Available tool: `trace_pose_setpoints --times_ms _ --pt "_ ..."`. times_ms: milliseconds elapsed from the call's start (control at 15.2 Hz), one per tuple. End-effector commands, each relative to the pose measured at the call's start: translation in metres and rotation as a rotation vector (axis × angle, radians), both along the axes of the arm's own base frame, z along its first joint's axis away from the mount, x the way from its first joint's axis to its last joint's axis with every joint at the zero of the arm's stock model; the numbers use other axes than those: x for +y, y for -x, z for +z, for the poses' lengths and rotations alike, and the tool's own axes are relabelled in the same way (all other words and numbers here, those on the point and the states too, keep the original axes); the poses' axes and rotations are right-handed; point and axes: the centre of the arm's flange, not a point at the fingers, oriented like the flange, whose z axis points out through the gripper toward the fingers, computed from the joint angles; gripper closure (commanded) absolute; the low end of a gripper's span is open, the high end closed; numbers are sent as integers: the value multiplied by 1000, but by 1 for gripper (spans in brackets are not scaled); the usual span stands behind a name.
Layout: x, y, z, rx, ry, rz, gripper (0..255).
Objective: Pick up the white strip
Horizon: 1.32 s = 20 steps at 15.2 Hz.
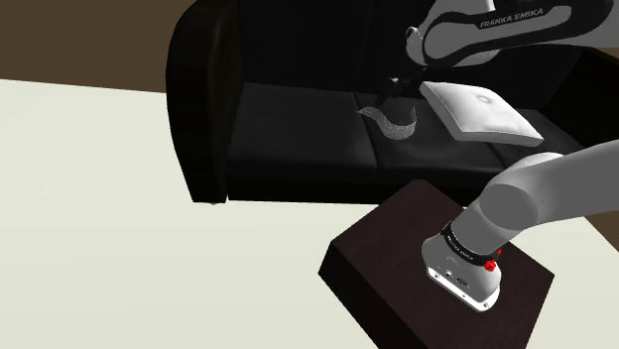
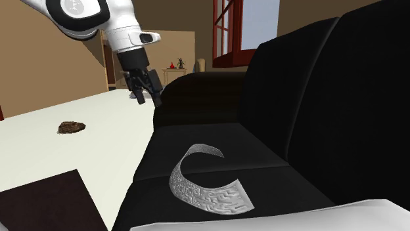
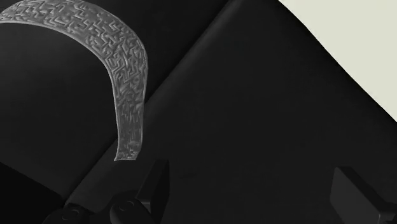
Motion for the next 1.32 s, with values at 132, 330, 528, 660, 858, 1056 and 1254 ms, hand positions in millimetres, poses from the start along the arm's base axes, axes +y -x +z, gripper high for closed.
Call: trace_pose_setpoints --times_ms 132,330,528,660,858,1056,1254 --pt "-31 -12 -40 -28 16 -33 0" --pt "-55 -21 -68 -48 26 -57 0" --pt "-79 -29 -96 -67 37 -82 0" --pt "-95 -35 -114 -80 44 -98 0" --pt "-106 -39 -132 -89 49 -109 0" --pt "-106 -39 -148 -89 49 -109 0" --pt "-106 -39 -166 -89 49 -109 0"
